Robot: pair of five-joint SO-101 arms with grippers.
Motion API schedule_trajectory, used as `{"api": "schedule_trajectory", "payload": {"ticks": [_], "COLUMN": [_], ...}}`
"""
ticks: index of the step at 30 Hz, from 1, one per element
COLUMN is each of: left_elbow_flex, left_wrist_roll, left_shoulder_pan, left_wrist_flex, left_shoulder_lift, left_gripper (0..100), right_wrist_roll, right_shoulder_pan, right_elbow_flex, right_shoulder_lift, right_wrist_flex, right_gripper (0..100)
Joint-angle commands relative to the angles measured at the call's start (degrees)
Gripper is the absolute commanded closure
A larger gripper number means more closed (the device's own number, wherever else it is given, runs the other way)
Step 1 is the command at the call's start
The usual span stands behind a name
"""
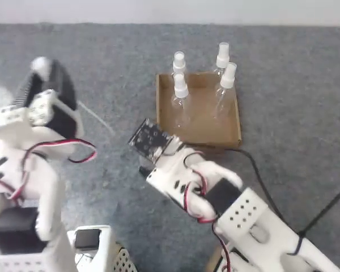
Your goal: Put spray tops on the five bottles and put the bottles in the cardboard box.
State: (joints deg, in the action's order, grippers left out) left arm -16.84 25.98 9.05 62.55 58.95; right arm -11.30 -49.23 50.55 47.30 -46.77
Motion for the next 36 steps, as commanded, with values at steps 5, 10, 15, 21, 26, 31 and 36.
{"api": "schedule_trajectory", "payload": {"ticks": [5,10,15,21,26,31,36], "left_elbow_flex": [-3.74,-6.55,-10.86,-14.11,-18.15,-22.11,-24.75], "left_wrist_roll": [2.29,2.29,2.37,2.37,2.2,-2.2,-2.37], "left_shoulder_pan": [-6.68,-6.68,-6.77,-6.77,-6.86,-12.75,-14.86], "left_wrist_flex": [-3.34,-2.73,-2.73,-2.64,-2.73,-2.73,-2.81], "left_shoulder_lift": [0.26,0.26,0.53,0.62,0.62,0.35,0.53], "left_gripper": [99,99,99,99,99,99,99], "right_wrist_roll": [1.32,1.14,1.14,1.49,1.67,5.63,5.98], "right_shoulder_pan": [-2.95,-2.68,-2.68,-2.68,-2.59,-2.59,-1.98], "right_elbow_flex": [4.13,5.1,8.62,10.9,10.99,16.53,22.68], "right_shoulder_lift": [3.47,3.47,3.47,3.47,6.99,15.34,22.02], "right_wrist_flex": [4.09,6.81,14.29,18.15,18.15,22.73,27.38], "right_gripper": [98.9,99.1,99.1,99.2,99.2,99.2,99.2]}}
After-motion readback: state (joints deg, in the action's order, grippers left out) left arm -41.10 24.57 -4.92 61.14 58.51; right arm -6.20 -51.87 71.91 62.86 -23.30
